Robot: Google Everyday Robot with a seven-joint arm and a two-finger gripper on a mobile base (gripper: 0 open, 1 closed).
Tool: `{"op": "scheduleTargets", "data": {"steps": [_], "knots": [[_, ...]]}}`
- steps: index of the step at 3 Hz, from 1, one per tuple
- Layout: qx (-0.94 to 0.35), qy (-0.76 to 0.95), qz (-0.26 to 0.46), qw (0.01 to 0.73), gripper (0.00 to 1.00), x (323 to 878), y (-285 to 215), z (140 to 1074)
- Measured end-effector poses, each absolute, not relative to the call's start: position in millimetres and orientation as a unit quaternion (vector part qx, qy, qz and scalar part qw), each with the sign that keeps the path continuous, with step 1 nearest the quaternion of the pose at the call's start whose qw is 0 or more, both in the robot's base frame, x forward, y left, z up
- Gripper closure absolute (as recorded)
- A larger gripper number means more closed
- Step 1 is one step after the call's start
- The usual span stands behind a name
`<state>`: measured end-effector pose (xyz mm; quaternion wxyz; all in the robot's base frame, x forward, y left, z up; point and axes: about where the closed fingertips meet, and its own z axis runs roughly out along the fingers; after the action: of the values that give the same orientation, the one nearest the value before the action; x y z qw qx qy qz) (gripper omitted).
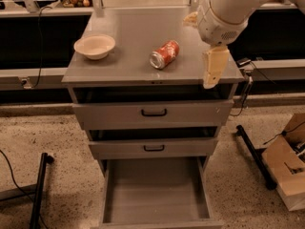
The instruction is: Place coke can into bottom drawer
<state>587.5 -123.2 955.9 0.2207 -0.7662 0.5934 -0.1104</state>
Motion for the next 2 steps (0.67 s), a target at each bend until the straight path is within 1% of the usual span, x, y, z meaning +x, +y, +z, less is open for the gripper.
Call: {"op": "scheduleTargets", "data": {"steps": [1, 2], "knots": [[-0.807, 0.547, -0.12, 0.188, 0.0, 617.0, -113.7, 951.6], [-0.866, 0.472, -0.101, 0.129, 0.0, 658.6, -97.6, 934.1]]}}
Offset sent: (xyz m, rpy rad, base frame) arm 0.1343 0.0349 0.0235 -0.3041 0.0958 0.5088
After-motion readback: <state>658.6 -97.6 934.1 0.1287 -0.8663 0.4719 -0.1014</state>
